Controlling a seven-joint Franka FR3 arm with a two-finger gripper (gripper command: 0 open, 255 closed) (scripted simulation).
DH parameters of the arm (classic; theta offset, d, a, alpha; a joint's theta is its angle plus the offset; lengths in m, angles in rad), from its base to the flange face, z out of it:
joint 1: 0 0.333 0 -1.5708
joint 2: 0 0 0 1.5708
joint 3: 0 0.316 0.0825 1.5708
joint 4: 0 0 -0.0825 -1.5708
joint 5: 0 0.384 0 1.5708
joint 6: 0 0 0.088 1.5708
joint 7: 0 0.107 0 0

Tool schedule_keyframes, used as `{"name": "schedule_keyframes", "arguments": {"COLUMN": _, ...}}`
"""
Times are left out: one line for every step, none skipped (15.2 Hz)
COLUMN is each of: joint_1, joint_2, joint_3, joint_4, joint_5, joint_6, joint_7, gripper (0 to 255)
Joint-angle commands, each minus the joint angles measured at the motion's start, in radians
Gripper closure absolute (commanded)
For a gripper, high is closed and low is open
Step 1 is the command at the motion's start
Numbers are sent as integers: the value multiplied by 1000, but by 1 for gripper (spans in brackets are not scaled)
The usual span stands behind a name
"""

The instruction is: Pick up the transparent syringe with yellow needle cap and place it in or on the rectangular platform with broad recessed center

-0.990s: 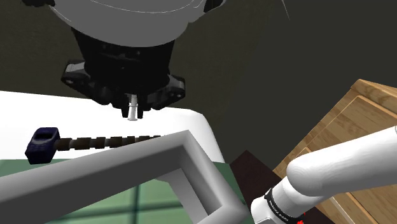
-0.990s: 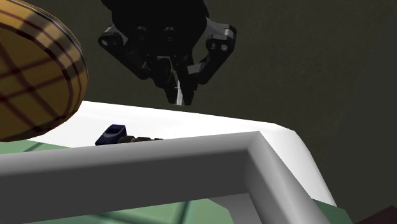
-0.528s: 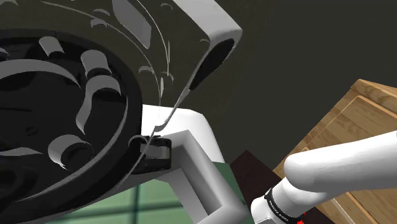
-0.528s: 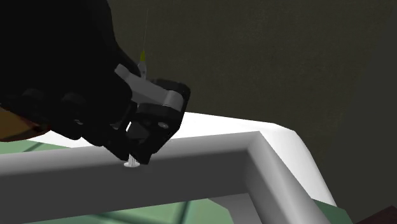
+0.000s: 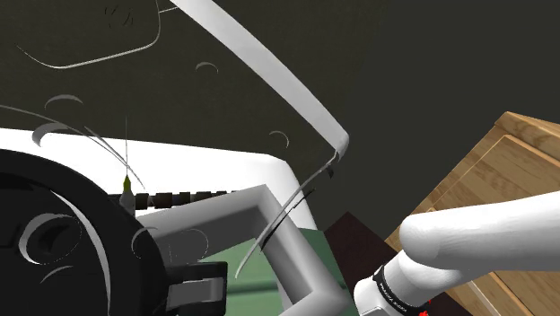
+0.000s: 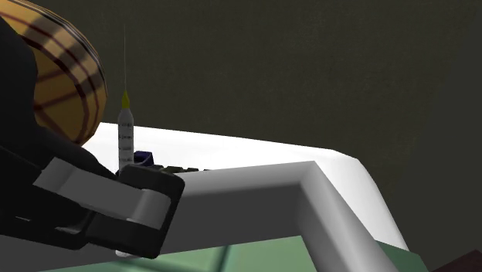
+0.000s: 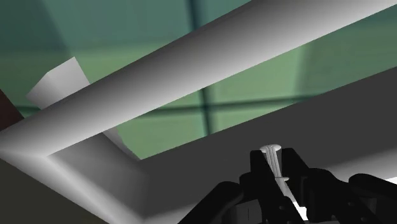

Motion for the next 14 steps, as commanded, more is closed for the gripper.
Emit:
{"name": "schedule_keyframes", "arguments": {"joint_1": 0, "joint_2": -1, "joint_3": 1, "joint_4": -2, "joint_5": 1, "joint_6": -1, "joint_7": 0, "gripper": 255}}
{"name": "schedule_keyframes", "arguments": {"joint_1": 0, "joint_2": -1, "joint_3": 1, "joint_4": -2, "joint_5": 1, "joint_6": -1, "joint_7": 0, "gripper": 255}}
{"name": "schedule_keyframes", "arguments": {"joint_1": 0, "joint_2": 0, "joint_3": 1, "joint_4": -3, "joint_5": 1, "joint_6": 0, "joint_7": 0, "gripper": 0}}
{"name": "schedule_keyframes", "arguments": {"joint_1": -1, "joint_2": -1, "joint_3": 2, "joint_4": -2, "joint_5": 1, "joint_6": 0, "joint_7": 0, "gripper": 0}}
{"name": "schedule_keyframes", "arguments": {"joint_1": 0, "joint_2": -1, "joint_3": 2, "joint_4": -3, "joint_5": 1, "joint_6": 0, "joint_7": 1, "gripper": 0}}
{"name": "schedule_keyframes", "arguments": {"joint_1": 0, "joint_2": -1, "joint_3": 2, "joint_4": -2, "joint_5": 1, "joint_6": 0, "joint_7": 1, "gripper": 0}}
{"name": "schedule_keyframes", "arguments": {"joint_1": 0, "joint_2": -1, "joint_3": 2, "joint_4": -2, "joint_5": 1, "joint_6": 0, "joint_7": 1, "gripper": 0}}
{"name": "schedule_keyframes", "arguments": {"joint_1": 0, "joint_2": -1, "joint_3": 1, "joint_4": -2, "joint_5": 1, "joint_6": -1, "joint_7": 0, "gripper": 0}}
{"name": "schedule_keyframes", "arguments": {"joint_1": -20, "joint_2": -8, "joint_3": 14, "joint_4": 44, "joint_5": 8, "joint_6": -38, "joint_7": -4, "gripper": 0}}
{"name": "schedule_keyframes", "arguments": {"joint_1": -43, "joint_2": -17, "joint_3": 28, "joint_4": 94, "joint_5": 15, "joint_6": -75, "joint_7": -9, "gripper": 0}}
{"name": "schedule_keyframes", "arguments": {"joint_1": -70, "joint_2": -28, "joint_3": 43, "joint_4": 147, "joint_5": 24, "joint_6": -115, "joint_7": -15, "gripper": 0}}
{"name": "schedule_keyframes", "arguments": {"joint_1": -94, "joint_2": -38, "joint_3": 56, "joint_4": 192, "joint_5": 33, "joint_6": -147, "joint_7": -20, "gripper": 0}}
{"name": "schedule_keyframes", "arguments": {"joint_1": -94, "joint_2": -38, "joint_3": 56, "joint_4": 192, "joint_5": 33, "joint_6": -147, "joint_7": -20, "gripper": 0}}
{"name": "schedule_keyframes", "arguments": {"joint_1": -94, "joint_2": -38, "joint_3": 55, "joint_4": 192, "joint_5": 33, "joint_6": -147, "joint_7": -20, "gripper": 0}}
